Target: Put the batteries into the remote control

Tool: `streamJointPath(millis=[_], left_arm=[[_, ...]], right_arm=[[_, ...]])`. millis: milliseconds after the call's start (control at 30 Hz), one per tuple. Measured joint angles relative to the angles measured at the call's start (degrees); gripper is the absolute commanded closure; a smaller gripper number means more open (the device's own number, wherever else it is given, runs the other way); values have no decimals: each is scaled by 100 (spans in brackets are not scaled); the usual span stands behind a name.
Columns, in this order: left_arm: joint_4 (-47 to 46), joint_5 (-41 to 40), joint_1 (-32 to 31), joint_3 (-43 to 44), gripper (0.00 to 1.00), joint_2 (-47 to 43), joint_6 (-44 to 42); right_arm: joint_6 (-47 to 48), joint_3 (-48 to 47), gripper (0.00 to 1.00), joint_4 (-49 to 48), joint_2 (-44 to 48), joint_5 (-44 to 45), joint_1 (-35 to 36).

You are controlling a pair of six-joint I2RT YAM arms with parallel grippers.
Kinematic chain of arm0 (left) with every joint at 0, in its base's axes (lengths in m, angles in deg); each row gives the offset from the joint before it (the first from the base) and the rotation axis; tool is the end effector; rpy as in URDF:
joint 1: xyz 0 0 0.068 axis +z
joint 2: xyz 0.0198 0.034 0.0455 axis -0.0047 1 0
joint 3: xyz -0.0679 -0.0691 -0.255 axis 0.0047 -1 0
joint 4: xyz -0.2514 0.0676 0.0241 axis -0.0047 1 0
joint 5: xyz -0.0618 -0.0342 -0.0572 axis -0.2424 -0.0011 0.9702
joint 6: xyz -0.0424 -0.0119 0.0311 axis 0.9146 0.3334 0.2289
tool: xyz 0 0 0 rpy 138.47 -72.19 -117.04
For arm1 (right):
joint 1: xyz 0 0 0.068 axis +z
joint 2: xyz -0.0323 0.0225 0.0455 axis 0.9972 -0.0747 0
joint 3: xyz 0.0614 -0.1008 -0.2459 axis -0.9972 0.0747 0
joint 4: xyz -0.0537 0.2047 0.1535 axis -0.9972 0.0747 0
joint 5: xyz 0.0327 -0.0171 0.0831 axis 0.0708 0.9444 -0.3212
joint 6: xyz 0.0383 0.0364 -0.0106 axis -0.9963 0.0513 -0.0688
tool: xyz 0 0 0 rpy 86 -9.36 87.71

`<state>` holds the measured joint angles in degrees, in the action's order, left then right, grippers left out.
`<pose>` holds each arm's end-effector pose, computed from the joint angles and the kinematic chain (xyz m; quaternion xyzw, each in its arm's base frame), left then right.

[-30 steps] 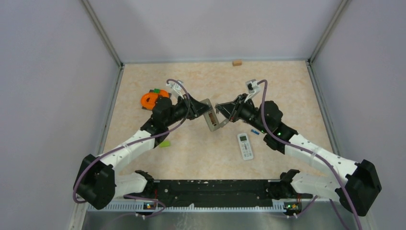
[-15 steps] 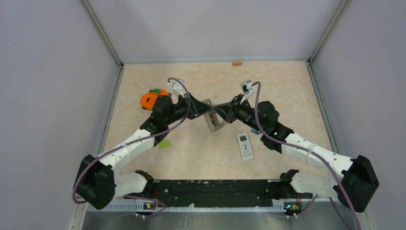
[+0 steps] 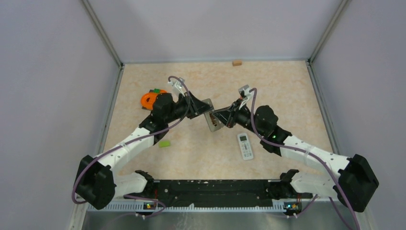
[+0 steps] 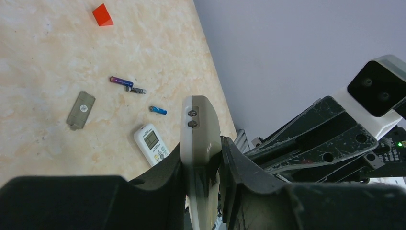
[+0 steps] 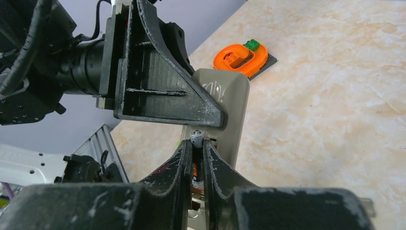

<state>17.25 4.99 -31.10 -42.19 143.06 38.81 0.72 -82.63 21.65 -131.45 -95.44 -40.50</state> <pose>0.2281 -0.1531 0.2957 -0.0247 0.7527 -0.5527 0.3569 0.1758 0.1856 0.3002 -0.1670 0.6821 0.4677 0.5367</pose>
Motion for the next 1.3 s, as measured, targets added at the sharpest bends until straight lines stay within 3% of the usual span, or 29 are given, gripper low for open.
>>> streamJointPath(millis=[967,1100,1300], left_arm=[[107,101,0,74,100,151,350],[107,81,0,74,100,151,313],[149,-57,0,74,100,151,22]], right_arm=[[295,319,75,-286,13,-59,2],[262,315,66,-188,81,-44,2],[-155,-46,31,553,133,96,2]])
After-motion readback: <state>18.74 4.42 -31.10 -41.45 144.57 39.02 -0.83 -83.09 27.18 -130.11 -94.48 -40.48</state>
